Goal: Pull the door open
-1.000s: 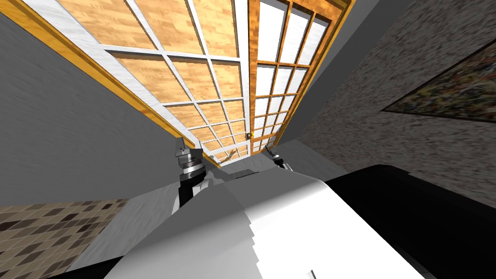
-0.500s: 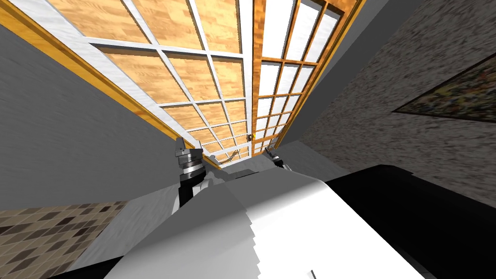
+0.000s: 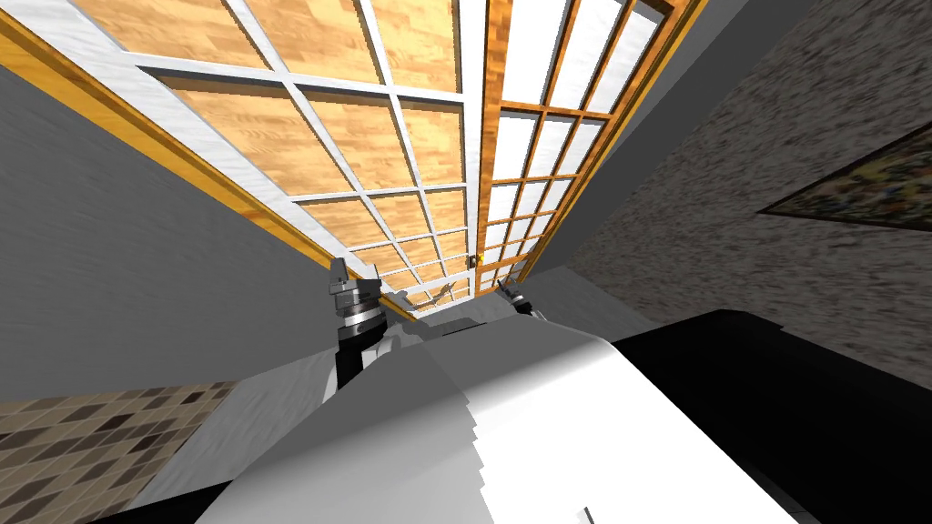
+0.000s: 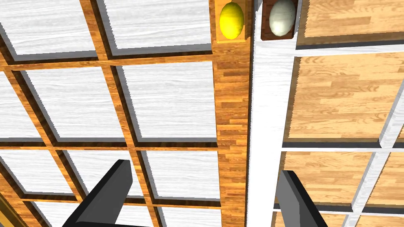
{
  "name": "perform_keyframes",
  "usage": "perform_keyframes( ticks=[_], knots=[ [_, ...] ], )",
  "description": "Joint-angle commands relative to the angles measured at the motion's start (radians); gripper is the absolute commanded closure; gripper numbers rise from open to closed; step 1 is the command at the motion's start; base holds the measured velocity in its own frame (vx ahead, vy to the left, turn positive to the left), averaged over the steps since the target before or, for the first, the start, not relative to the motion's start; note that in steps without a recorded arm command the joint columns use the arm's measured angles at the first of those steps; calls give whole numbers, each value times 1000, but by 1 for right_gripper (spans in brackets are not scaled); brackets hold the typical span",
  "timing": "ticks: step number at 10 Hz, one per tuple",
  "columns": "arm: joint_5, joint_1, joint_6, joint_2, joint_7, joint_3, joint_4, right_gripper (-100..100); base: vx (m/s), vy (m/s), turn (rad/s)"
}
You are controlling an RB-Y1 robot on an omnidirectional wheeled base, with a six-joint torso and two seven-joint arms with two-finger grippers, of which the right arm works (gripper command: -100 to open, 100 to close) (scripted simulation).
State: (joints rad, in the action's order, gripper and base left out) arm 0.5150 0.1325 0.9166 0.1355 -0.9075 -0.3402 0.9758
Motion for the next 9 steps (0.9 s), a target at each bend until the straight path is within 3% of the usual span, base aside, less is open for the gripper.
perform_keyframes(
  ticks=[1, 5, 9],
  knots=[
    [9, -9, 12, 2, -21, -7, -34, -100, 93, 12, 18],
    [43, -38, 42, 4, -86, -29, -137, -100, 149, 18, 25],
    [68, -64, 64, 5, -134, -44, -210, -100, 192, 21, 24]
  ],
)
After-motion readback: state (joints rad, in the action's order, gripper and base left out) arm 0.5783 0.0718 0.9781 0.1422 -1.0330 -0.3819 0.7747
